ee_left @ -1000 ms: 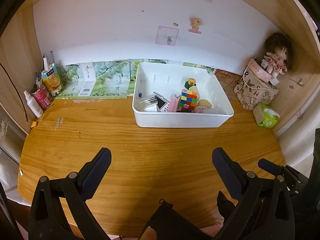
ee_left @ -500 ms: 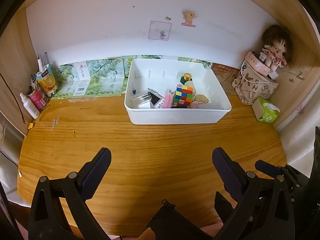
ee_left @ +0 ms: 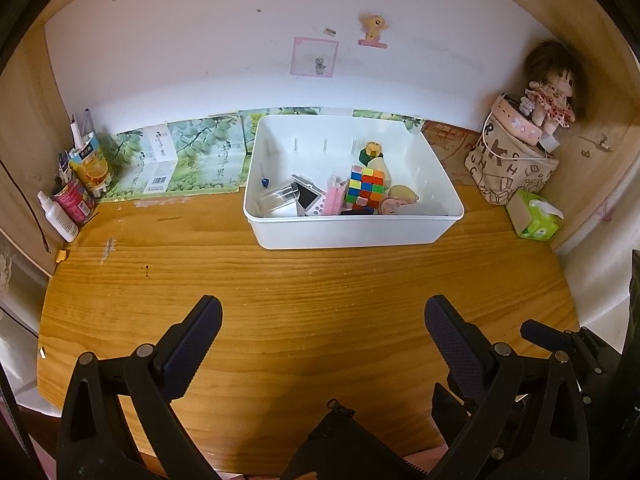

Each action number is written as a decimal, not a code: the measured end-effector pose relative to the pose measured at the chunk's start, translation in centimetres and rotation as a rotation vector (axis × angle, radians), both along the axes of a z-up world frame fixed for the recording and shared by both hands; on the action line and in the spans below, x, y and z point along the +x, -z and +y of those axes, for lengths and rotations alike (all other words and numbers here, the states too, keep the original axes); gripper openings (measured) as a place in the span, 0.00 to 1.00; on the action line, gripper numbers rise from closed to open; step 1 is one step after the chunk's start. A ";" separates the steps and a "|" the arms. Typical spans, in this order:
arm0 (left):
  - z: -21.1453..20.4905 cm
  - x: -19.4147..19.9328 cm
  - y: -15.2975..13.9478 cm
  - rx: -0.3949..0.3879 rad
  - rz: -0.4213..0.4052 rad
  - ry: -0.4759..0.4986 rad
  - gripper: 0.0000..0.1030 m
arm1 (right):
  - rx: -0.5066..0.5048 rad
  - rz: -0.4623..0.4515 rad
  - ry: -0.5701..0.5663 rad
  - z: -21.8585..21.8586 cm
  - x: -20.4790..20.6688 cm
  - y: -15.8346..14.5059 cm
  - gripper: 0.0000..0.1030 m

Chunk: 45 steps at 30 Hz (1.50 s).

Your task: Organize rigid objects

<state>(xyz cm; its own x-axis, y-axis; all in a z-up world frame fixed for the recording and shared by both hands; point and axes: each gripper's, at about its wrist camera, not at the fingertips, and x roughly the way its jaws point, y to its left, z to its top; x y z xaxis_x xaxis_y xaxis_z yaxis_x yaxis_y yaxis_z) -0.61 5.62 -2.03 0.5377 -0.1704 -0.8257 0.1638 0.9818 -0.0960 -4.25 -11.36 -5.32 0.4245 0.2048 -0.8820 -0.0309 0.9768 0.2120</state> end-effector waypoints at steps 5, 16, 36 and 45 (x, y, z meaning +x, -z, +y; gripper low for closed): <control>-0.2 -0.1 0.0 0.013 0.000 0.008 0.98 | 0.005 0.020 0.003 0.2 0.0 0.5 1.00; -0.3 -0.1 0.1 0.031 -0.002 0.002 0.98 | 0.005 0.040 0.002 0.3 0.1 0.8 1.00; 0.9 0.5 0.7 0.050 0.021 0.002 0.98 | 0.008 0.098 0.007 1.6 0.8 1.8 1.00; 1.4 0.9 0.9 0.056 0.027 0.015 0.98 | 0.010 0.118 0.020 2.4 1.2 2.1 1.00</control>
